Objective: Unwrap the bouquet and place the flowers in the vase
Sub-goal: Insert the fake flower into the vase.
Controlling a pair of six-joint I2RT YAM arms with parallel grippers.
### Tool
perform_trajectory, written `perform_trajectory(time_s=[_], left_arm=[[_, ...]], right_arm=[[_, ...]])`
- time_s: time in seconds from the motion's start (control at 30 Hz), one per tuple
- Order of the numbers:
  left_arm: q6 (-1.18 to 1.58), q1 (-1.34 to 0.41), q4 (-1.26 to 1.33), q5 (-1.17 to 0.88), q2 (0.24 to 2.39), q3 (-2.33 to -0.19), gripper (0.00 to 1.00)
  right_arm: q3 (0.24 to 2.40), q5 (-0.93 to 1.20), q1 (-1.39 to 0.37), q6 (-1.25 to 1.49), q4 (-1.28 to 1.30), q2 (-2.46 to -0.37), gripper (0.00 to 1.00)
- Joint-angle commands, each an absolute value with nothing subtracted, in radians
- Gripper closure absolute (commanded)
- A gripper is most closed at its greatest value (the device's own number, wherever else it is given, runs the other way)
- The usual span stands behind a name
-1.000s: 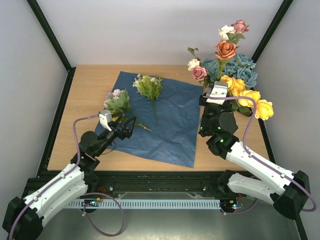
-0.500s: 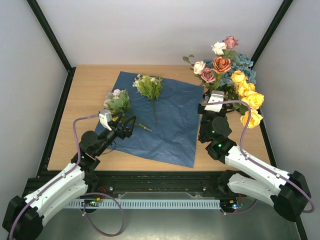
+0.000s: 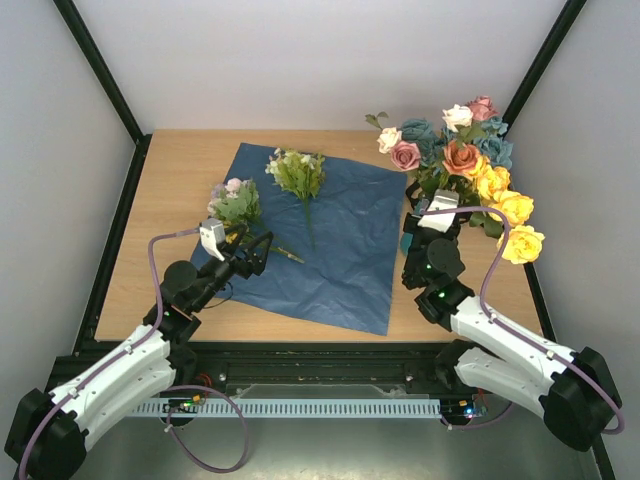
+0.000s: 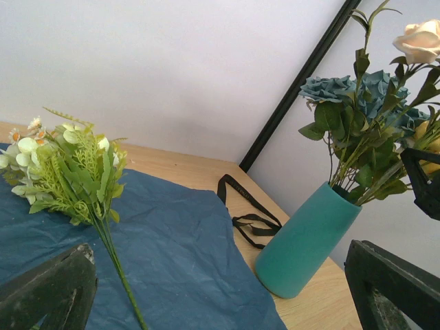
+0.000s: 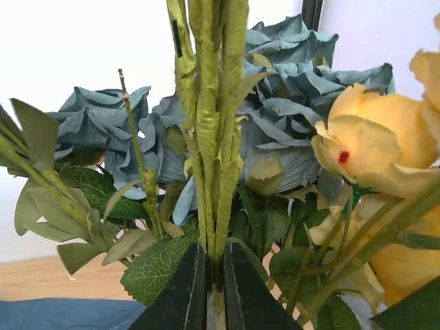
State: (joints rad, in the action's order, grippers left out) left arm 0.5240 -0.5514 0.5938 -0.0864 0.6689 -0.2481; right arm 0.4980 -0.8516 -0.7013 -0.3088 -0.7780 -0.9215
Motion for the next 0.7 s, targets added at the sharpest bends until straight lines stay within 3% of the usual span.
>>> perform_trajectory(time_s=[0.0,0.67], left_arm=[[0.525,-0.557,0.642,-0.086,0.679,-0.248,0.01],[0.523,-0.556,0.646,-0.089,0.689,-0.247,0.01]], right_arm=[[0.481,-0.858,-0.694,-0.223,-0.745,-0.902,0.92],[0.437,-0.911,-0.686,-0.125,-0.715,-0.96,0.89]])
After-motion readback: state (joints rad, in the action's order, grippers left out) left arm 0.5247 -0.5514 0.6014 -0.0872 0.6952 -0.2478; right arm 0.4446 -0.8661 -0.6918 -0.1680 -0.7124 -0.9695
